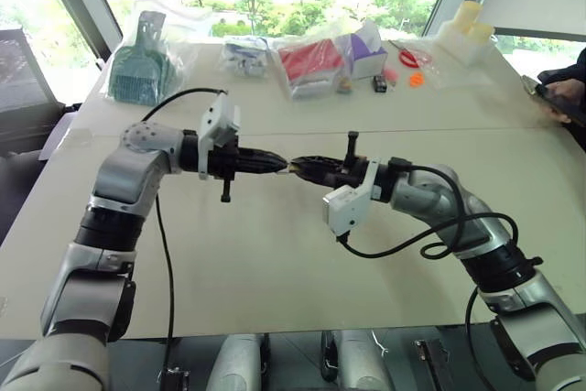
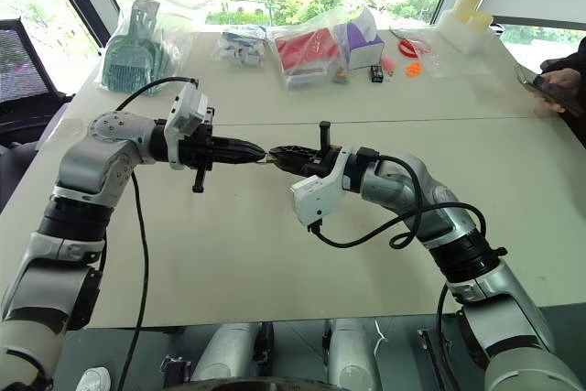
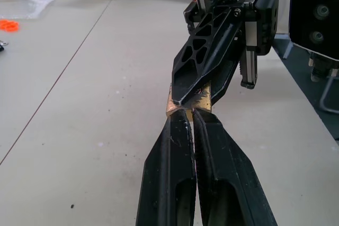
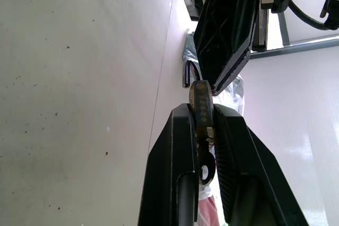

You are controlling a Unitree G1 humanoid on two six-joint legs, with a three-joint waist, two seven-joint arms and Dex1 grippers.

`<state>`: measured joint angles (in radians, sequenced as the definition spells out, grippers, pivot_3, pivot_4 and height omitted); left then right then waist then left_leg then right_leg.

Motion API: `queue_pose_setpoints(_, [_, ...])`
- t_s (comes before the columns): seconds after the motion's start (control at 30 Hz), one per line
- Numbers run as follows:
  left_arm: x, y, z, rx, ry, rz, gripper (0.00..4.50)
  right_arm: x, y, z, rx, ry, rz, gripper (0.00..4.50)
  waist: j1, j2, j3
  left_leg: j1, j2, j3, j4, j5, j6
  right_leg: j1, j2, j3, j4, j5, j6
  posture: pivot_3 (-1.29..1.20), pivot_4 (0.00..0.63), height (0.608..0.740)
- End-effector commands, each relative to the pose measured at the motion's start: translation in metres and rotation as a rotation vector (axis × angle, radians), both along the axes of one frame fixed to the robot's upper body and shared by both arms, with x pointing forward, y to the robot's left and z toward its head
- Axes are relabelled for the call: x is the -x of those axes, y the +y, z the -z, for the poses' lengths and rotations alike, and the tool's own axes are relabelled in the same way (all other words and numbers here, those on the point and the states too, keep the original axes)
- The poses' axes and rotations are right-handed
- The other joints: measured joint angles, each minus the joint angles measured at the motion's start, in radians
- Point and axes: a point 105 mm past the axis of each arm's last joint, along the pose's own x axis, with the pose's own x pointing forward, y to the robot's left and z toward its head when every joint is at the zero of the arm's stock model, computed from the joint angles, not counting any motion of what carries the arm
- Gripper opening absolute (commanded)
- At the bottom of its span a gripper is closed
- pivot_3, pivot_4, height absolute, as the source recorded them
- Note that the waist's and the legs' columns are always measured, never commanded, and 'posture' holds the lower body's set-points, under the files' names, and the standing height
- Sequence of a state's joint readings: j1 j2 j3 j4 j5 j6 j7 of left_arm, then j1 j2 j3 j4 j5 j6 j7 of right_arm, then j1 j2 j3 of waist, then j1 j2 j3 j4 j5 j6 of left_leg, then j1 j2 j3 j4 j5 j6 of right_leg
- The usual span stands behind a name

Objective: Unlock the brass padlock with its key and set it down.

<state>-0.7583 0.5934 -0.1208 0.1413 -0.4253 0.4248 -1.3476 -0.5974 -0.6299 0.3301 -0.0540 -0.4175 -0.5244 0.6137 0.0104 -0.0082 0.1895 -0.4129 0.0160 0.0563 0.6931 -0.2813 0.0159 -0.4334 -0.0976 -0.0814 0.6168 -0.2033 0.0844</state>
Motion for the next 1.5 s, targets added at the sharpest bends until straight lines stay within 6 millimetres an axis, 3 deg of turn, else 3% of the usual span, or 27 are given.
queue_pose_setpoints(0.03, [0.004,0.000,-0.003,-0.002,-0.029,0.007,0.02,0.003,0.000,-0.017,-0.040,-0.042,-0.011,0.00,0.000,0.000,0.000,0.000,0.000,0.000,0.000,0.000,0.000,0.000,0.000,0.000,0.000,0.000,0.000,0.00,0.150,0.740])
queue_pose_setpoints(0.23, [0.001,-0.002,0.012,-0.062,-0.044,-0.008,0.02,0.003,0.000,-0.018,-0.043,-0.040,-0.011,0.00,0.001,0.000,0.000,0.000,0.000,0.000,0.000,0.000,0.000,0.000,0.000,0.000,0.000,0.000,0.000,0.00,0.150,0.740])
queue_pose_setpoints(0.43, [-0.021,-0.002,0.007,-0.023,-0.115,-0.120,0.02,0.003,0.002,-0.019,-0.052,-0.038,-0.014,0.00,0.001,0.000,0.000,0.000,0.000,0.000,0.000,0.000,0.000,0.000,0.000,0.000,0.000,0.000,0.000,0.00,0.150,0.740])
queue_pose_setpoints(0.63, [-0.019,0.002,0.013,-0.043,-0.107,-0.113,0.02,0.004,0.002,-0.015,-0.050,-0.024,-0.011,0.00,0.000,0.000,0.000,0.000,0.000,0.000,0.000,0.000,0.000,0.000,0.000,0.000,0.000,0.000,0.000,0.00,0.150,0.740])
queue_pose_setpoints(0.77, [-0.014,0.012,0.024,-0.097,-0.081,-0.115,0.02,-0.006,-0.006,0.002,-0.007,0.020,0.046,0.00,0.000,0.000,0.000,0.000,0.000,0.000,0.000,0.000,0.000,0.000,0.000,0.000,0.000,0.000,0.000,0.00,0.150,0.740])
queue_pose_setpoints(0.93, [-0.011,0.032,0.047,-0.180,-0.087,-0.168,0.02,-0.034,-0.027,0.044,0.097,0.067,0.176,0.00,0.001,0.000,0.000,0.001,0.000,0.001,0.000,0.000,0.000,0.000,0.000,0.000,0.000,0.000,0.000,0.00,0.150,0.740])
queue_pose_setpoints(1.2, [0.006,0.035,0.069,-0.195,-0.075,-0.170,0.02,-0.043,-0.028,0.059,0.129,0.081,0.182,0.00,-0.006,0.000,0.000,0.001,0.000,0.001,0.000,0.000,0.000,0.000,0.000,0.000,0.000,0.000,0.000,0.00,0.150,0.740])
queue_pose_setpoints(1.27, [0.013,0.035,0.075,-0.183,-0.048,-0.180,0.00,-0.039,-0.026,0.062,0.135,0.101,0.160,1.02,-0.007,0.000,0.000,0.001,0.000,0.001,0.000,0.000,0.000,0.000,0.000,0.000,0.001,0.000,0.000,0.00,0.150,0.740])
queue_pose_setpoints(1.4, [0.025,0.031,0.079,-0.159,-0.023,-0.182,0.00,-0.027,-0.042,0.067,0.186,0.245,0.176,2.85,0.000,0.000,0.000,0.001,0.001,0.000,0.000,0.000,0.000,0.001,0.000,0.001,0.001,0.000,0.000,0.00,0.150,0.740])
queue_pose_setpoints(1.5, [0.028,0.030,0.079,-0.156,-0.028,-0.189,0.00,-0.020,-0.057,0.057,0.153,0.363,0.222,4.42,0.004,0.000,0.000,0.001,0.002,0.000,0.000,0.000,0.000,0.002,-0.001,0.000,0.000,0.000,0.000,0.00,0.150,0.740])
